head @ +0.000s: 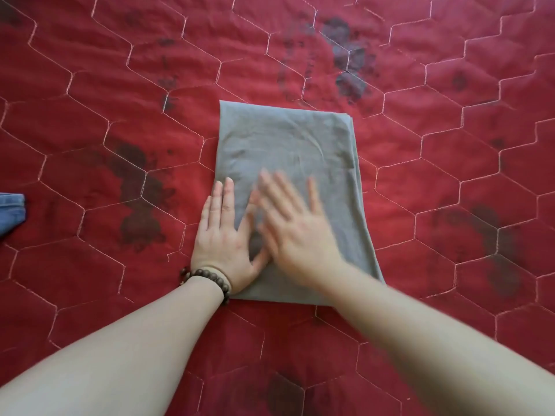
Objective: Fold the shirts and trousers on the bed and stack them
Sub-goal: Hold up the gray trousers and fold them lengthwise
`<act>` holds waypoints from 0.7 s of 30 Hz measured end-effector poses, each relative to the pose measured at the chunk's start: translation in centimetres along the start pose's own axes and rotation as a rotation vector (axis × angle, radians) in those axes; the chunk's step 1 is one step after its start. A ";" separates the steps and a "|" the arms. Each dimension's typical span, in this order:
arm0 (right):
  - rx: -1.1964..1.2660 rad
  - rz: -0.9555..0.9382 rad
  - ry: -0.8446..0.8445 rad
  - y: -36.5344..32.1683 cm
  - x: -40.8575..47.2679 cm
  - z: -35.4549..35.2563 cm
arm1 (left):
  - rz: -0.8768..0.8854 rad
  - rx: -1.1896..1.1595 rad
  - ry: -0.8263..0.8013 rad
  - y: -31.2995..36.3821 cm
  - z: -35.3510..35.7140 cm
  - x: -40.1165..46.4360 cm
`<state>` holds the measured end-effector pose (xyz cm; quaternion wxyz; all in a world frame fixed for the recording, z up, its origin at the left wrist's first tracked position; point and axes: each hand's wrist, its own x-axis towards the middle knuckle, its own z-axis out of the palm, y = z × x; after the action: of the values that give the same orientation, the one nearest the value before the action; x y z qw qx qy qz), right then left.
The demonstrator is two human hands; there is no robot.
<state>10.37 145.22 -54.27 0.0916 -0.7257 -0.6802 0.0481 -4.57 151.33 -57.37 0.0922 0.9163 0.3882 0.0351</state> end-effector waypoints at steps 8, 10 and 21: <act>-0.144 0.226 -0.166 7.8 -5.5 -0.6 | 0.007 0.021 0.002 0.0 0.1 -0.1; -0.167 0.322 -0.053 5.6 -5.7 -0.2 | 0.004 0.014 0.009 0.0 0.2 -0.1; -0.021 0.341 -0.066 2.9 -9.3 1.5 | 0.010 -0.017 0.036 -0.3 0.4 -0.1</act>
<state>12.25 135.89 -56.80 0.0522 -0.8294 -0.5505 0.0796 -4.80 151.34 -57.83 0.0930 0.9165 0.3851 0.0551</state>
